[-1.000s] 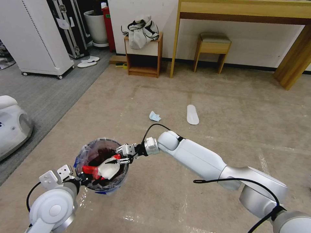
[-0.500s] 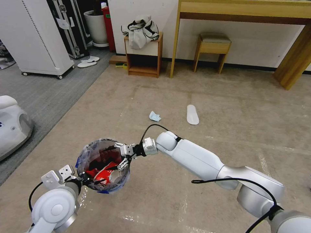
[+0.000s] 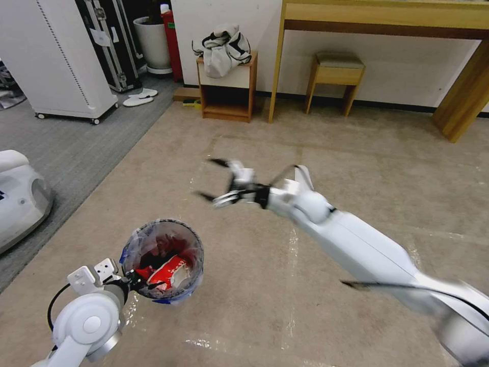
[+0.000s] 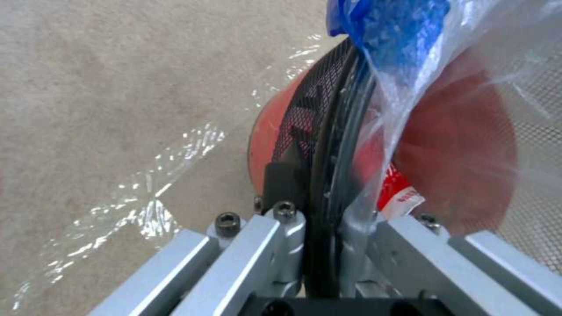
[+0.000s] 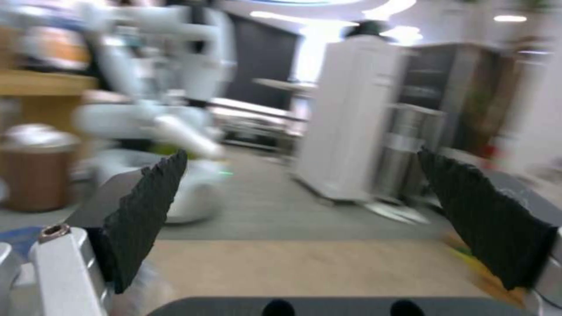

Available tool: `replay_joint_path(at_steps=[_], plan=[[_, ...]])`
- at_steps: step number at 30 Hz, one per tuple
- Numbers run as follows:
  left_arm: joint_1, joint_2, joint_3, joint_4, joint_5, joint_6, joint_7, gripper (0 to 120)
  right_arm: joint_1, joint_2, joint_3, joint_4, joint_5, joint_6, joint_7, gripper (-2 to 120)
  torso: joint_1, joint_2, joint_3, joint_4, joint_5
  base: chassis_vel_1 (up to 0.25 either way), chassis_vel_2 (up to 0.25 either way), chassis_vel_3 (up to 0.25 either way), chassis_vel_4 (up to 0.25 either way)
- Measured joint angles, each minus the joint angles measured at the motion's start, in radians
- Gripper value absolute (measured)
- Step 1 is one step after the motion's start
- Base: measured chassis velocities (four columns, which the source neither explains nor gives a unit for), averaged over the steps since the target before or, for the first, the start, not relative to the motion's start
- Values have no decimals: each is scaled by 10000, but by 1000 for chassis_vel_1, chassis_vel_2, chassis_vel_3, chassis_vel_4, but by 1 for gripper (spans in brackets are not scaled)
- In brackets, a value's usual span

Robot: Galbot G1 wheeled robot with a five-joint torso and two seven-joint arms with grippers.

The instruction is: Pick up the trash bin and place the garbage on the floor into it.

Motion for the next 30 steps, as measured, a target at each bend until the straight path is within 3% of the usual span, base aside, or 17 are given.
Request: replay_joint_path(at_steps=[3,7,17,20,21,25,27,30], plan=[[-122,-58,124,70,41,-1,21,1,-1318,-198,1075,433,-510,1,718,100,0,0,0,10,-1,0,0,0,0],[-228,-137,430,149,161,21,22,1,-3828,-44,3017,750,-1428,91,1591,100,-1,0,-1,5,0,0,0,0,0],[-424,-41,695,237,189,34,91,1,-5720,658,5274,961,-1870,402,1817,100,-1,0,0,9,-6,0,0,0,0],[-466,24,737,248,183,17,107,1,-6354,1217,5988,1016,-2184,502,1753,100,-1,0,0,9,-5,0,0,0,0],[-507,87,769,252,173,6,123,1,-6829,1813,6477,1066,-2491,643,1677,100,-1,0,-1,9,-5,0,0,0,0],[-559,121,799,267,161,5,168,1,-7238,2343,6850,1153,-2656,716,1616,100,-1,0,-1,10,-5,0,0,0,0],[-671,138,875,351,159,-10,290,1,-7865,3106,7539,1226,-3010,886,1530,100,-1,0,0,9,-5,0,0,0,0],[-739,139,924,383,160,-29,306,1,-8122,3364,7864,1226,-3178,959,1425,100,-1,0,1,8,-6,0,0,0,0]])
